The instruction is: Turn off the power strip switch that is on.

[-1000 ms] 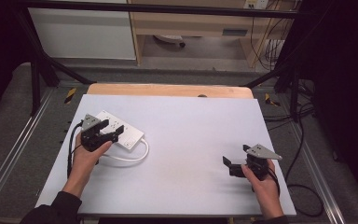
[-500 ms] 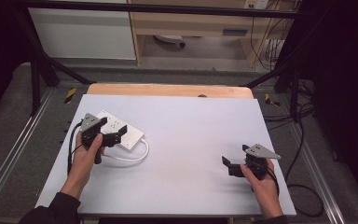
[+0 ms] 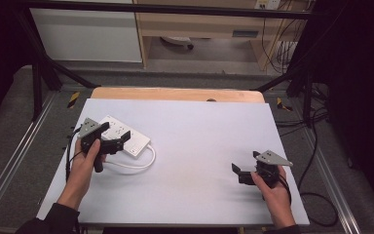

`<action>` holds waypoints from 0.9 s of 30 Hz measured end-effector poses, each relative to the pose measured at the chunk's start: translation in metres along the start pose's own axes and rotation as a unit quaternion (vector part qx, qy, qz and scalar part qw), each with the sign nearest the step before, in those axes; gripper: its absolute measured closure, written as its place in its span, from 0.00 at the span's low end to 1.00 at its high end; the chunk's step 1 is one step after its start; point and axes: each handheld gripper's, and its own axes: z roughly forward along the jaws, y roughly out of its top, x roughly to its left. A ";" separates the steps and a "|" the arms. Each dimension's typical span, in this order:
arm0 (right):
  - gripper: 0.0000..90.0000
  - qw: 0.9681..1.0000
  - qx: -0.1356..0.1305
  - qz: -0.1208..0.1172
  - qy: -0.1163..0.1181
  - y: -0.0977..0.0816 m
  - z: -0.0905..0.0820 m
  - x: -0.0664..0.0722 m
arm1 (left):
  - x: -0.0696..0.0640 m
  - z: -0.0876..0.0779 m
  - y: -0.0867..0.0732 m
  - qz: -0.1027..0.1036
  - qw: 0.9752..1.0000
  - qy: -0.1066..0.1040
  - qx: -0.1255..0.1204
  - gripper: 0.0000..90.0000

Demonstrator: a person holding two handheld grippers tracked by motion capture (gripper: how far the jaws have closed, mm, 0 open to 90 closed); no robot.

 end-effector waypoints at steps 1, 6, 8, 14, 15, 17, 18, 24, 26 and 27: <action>0.04 1.000 0.001 0.000 0.000 0.000 0.000 0.000 | 0.000 -0.001 0.000 0.000 1.000 -0.001 -0.001 0.06; 0.04 1.000 0.001 0.000 -0.001 0.000 0.000 0.000 | -0.001 -0.006 0.003 0.002 1.000 -0.007 -0.005 0.06; 0.04 1.000 0.001 0.001 0.000 0.000 0.000 0.000 | -0.001 -0.008 0.005 0.001 1.000 -0.008 -0.006 0.05; 0.04 1.000 0.000 0.002 0.000 0.000 0.000 0.000 | -0.003 -0.010 0.006 0.001 1.000 -0.012 -0.006 0.05; 0.04 1.000 0.000 0.000 0.000 0.000 0.000 0.000 | -0.004 -0.012 0.007 0.000 1.000 -0.012 -0.005 0.05; 0.04 1.000 0.001 0.001 0.000 0.000 0.000 0.000 | -0.005 -0.015 0.007 0.000 1.000 -0.015 -0.005 0.05; 0.04 1.000 0.000 0.001 0.001 0.000 0.000 0.000 | -0.005 -0.017 0.007 0.001 1.000 -0.016 -0.003 0.05; 0.04 1.000 0.001 0.000 0.000 0.000 0.001 0.000 | -0.005 -0.027 0.011 -0.003 1.000 -0.016 -0.010 0.05; 0.04 1.000 0.001 0.000 0.000 0.000 0.001 0.000 | -0.006 -0.030 0.013 -0.001 1.000 -0.015 -0.010 0.05; 0.04 1.000 0.001 0.000 0.001 0.000 0.000 0.000 | -0.007 -0.032 0.013 -0.001 1.000 -0.014 -0.009 0.05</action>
